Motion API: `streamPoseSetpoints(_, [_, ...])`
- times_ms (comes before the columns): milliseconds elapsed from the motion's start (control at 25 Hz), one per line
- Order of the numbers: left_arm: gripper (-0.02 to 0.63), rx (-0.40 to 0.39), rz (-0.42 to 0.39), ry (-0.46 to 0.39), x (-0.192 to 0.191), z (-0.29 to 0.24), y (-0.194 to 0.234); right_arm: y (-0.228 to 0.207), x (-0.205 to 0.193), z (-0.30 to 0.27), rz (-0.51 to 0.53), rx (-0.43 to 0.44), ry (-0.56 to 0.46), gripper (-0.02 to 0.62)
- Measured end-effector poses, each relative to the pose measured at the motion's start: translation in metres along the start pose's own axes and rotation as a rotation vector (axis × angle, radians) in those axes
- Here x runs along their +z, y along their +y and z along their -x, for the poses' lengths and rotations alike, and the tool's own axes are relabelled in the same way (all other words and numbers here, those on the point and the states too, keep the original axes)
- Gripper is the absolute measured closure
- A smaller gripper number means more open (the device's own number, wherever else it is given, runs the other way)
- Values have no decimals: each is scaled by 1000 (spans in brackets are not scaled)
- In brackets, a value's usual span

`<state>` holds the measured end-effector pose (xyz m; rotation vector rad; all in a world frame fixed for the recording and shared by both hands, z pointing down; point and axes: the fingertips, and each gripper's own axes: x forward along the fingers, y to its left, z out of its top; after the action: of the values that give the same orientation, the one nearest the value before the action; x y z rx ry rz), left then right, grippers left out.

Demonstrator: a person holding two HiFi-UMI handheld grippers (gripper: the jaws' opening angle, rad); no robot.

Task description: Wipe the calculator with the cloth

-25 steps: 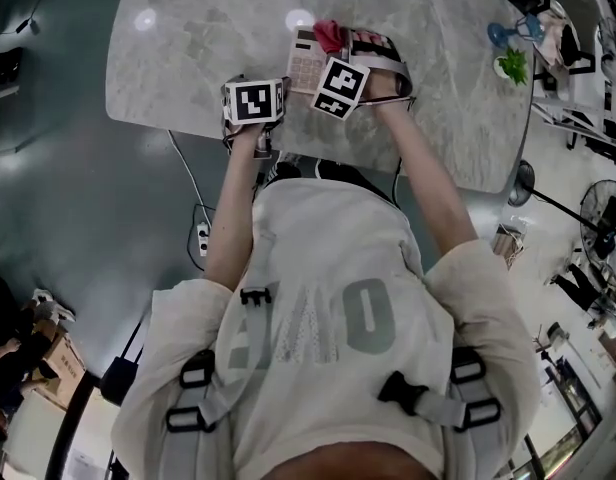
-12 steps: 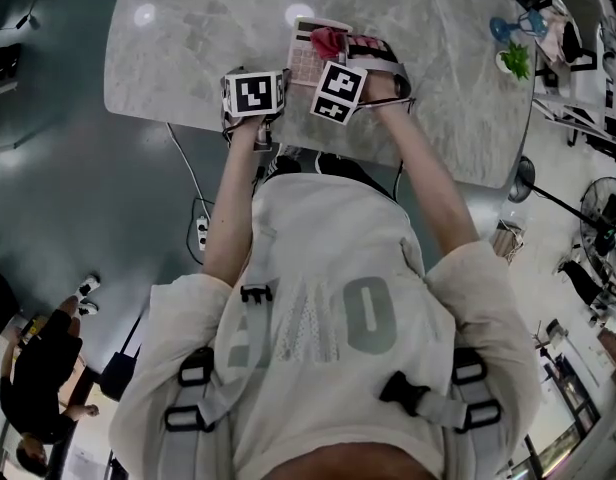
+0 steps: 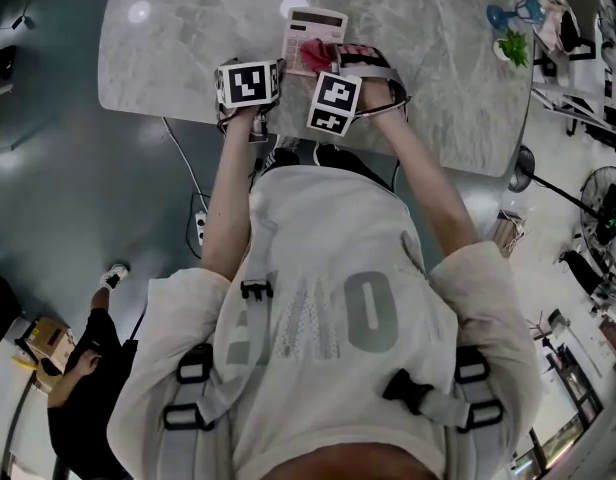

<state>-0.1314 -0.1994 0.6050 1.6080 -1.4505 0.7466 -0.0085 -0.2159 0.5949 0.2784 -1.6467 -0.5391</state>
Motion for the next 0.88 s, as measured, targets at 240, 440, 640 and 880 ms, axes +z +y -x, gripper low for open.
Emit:
streamPoseSetpoints(240, [201,-2,2,9,-1,0,0,24,4,9,-4,40,-15,540])
streamPoseSetpoints(440, [201,-1,3,10,-1,0,0,39,7,15,3,71,-26,540])
streamPoseSetpoints(640, [201,0,3,8,-1,0,0,47,8,17,-7,79,-29,540])
streamPoseSetpoints(880, [201,-5,3,5,-1,1,0,49,10,19,-10,81,-27,540])
